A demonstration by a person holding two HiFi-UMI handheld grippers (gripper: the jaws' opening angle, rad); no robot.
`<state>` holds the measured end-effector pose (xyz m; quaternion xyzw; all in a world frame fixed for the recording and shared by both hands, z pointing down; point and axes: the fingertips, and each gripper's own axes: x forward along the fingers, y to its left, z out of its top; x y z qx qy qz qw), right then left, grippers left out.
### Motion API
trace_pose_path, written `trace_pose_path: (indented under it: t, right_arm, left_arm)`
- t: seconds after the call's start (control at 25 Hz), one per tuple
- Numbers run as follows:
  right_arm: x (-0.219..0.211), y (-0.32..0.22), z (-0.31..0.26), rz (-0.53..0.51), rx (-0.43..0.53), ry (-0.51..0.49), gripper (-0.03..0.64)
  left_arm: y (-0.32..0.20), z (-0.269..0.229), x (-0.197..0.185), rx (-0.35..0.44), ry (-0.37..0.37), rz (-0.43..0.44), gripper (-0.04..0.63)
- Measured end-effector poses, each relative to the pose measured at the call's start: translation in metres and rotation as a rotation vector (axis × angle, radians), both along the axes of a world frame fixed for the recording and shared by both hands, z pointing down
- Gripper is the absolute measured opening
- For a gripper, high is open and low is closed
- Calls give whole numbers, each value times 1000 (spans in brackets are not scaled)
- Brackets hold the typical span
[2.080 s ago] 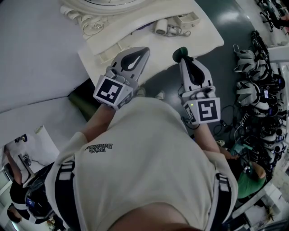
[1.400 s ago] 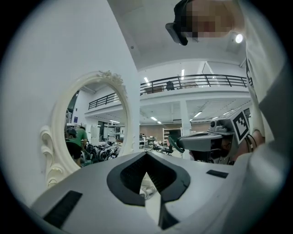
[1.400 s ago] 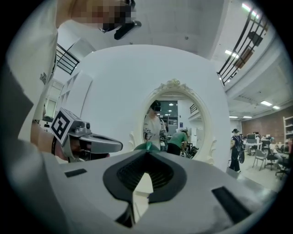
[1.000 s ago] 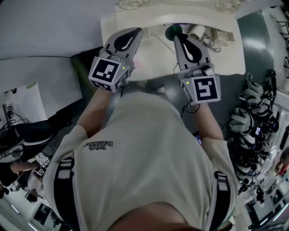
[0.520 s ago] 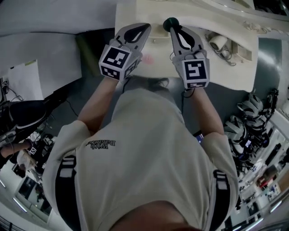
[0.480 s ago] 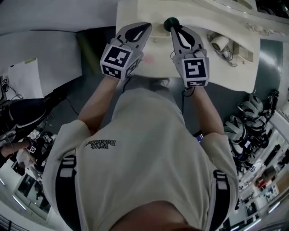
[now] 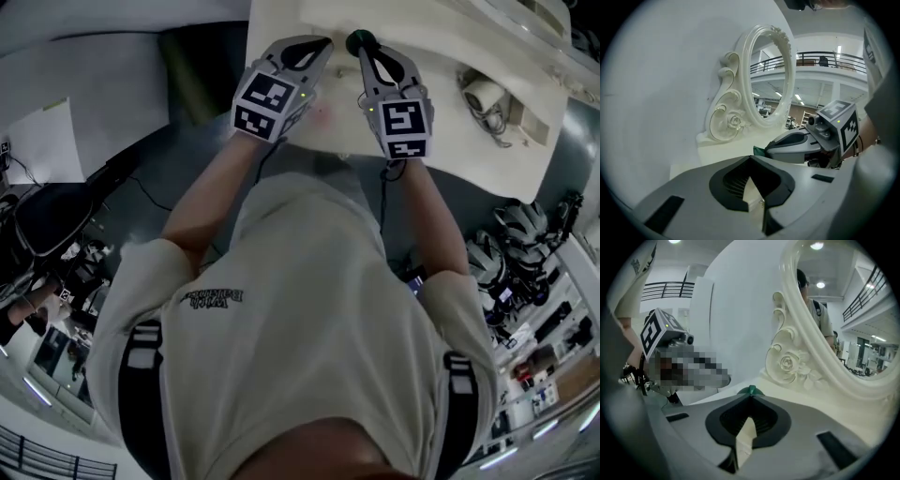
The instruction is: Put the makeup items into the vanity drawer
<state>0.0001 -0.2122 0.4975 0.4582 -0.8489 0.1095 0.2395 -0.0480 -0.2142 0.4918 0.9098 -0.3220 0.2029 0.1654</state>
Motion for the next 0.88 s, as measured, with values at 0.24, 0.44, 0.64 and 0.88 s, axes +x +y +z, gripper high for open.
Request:
trace_pose_path:
  t: [0.24, 0.44, 0.64, 0.88]
  right_arm:
    - [-2, 1, 41, -10, -79, 12, 6]
    - [-7, 2, 66, -21, -144, 35, 6]
    - [-11, 6, 81, -34, -195, 43, 39]
    - [-15, 9, 82, -24, -203, 41, 64]
  left_arm:
    - [-1, 35, 5, -62, -17, 13, 14]
    - [4, 54, 0, -98, -32, 22, 14]
    - [3, 59, -1, -106, -29, 22, 14]
    - [3, 59, -5, -104, -29, 28, 14]
